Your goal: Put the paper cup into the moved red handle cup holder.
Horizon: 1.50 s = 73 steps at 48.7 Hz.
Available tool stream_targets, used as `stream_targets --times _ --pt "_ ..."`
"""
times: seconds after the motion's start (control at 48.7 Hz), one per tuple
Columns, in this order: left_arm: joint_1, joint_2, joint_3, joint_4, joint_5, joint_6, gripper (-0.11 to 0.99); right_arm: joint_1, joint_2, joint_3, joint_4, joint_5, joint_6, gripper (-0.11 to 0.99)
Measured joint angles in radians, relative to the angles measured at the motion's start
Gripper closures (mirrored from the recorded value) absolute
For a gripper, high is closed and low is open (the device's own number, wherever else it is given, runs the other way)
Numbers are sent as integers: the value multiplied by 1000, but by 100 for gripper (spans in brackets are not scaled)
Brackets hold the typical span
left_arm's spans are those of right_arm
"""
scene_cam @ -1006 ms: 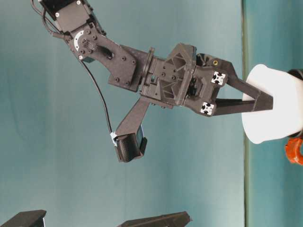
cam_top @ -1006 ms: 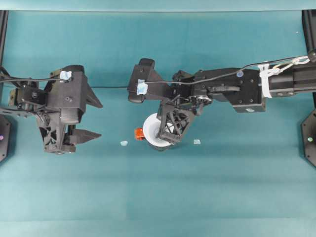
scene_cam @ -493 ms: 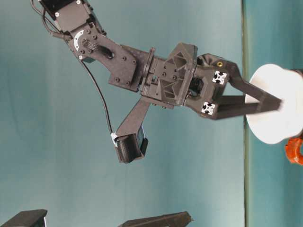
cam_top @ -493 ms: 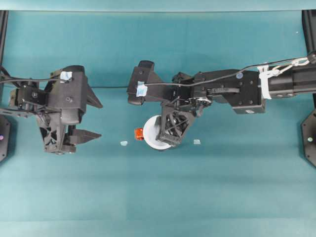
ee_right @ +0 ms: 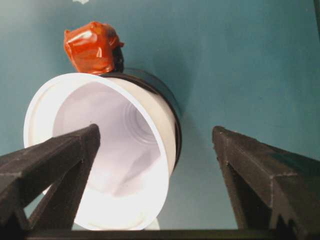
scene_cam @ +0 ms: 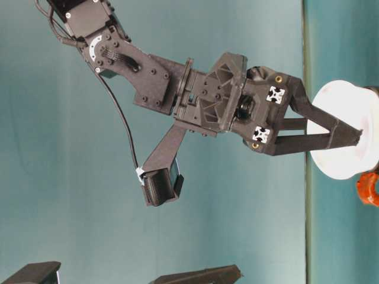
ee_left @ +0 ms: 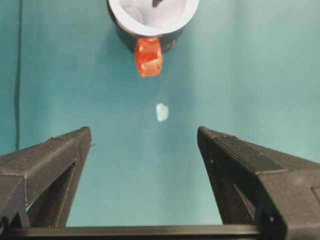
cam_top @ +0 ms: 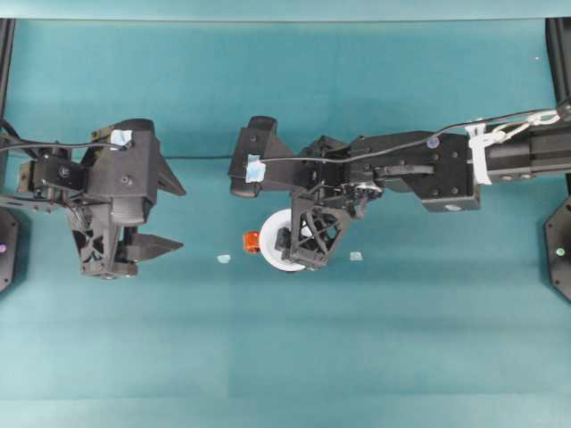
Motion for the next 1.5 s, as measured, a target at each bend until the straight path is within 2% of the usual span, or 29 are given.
stream_targets --times 0.185,0.349,0.493,0.636,0.718,0.882,1.006,1.149,1.293,1.498 --pt "0 0 0 0 0 0 -6 0 -20 -2 -18 15 -15 -1" --pt "-8 0 0 0 0 -2 -6 -5 -69 0 -21 20 -34 -1" --pt "-15 0 0 0 0 -2 -6 -12 -130 -2 -21 54 -61 -1" --pt "-21 0 0 0 0 -3 -6 -11 -190 0 -21 77 -92 -1" --pt "-26 0 0 0 0 -9 -6 -9 -229 9 -21 78 -97 -1" --pt "-34 -2 3 0 0 -44 -6 -8 -291 29 -21 78 -97 -1" --pt "-35 -9 8 0 0 -48 -6 -5 -328 49 -21 75 -97 -1" --pt "-40 -23 8 0 0 -48 -6 5 -377 89 -15 71 -97 -1" --pt "-41 -35 11 0 0 -46 -6 8 -434 140 -14 40 -97 -1" --pt "-43 -40 14 0 0 -48 -6 12 -528 230 -14 -106 -97 -1"
